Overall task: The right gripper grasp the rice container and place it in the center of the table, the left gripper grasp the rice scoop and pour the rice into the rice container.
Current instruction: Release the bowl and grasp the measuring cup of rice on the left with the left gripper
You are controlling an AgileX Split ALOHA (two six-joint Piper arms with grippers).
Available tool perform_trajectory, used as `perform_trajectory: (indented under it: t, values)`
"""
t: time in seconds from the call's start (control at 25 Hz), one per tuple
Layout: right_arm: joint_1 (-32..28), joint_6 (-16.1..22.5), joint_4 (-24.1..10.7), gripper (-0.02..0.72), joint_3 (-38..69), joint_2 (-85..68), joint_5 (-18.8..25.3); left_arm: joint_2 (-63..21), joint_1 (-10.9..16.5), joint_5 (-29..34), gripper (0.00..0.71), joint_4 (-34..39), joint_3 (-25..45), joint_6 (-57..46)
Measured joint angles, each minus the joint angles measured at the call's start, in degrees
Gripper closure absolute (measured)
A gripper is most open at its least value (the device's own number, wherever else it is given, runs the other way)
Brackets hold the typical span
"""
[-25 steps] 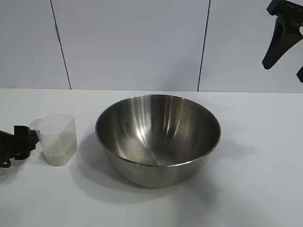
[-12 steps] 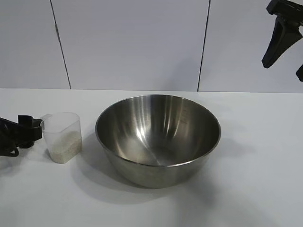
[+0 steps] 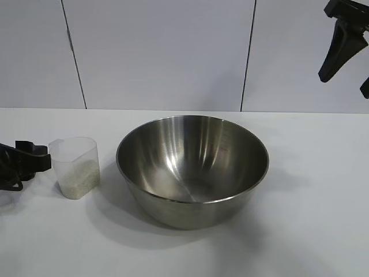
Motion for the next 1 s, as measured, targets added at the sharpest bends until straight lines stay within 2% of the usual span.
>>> perform_trajectory:
  t: [0.24, 0.48, 0.8, 1.0]
  values:
    - [0.00, 0.00, 0.00, 0.240, 0.00, 0.00, 0.00, 0.00, 0.00, 0.00, 0.274, 0.29, 0.00, 0.00]
    - [0.00, 0.00, 0.00, 0.240, 0.00, 0.00, 0.00, 0.00, 0.00, 0.00, 0.221, 2.94, 0.00, 0.00]
    - [0.00, 0.00, 0.18, 0.240, 0.00, 0.00, -0.04, 0.00, 0.00, 0.00, 0.214, 4.06, 2.76, 0.00]
    - [0.00, 0.00, 0.24, 0.240, 0.00, 0.00, -0.06, 0.00, 0.10, 0.00, 0.214, 7.46, 3.10, -0.32]
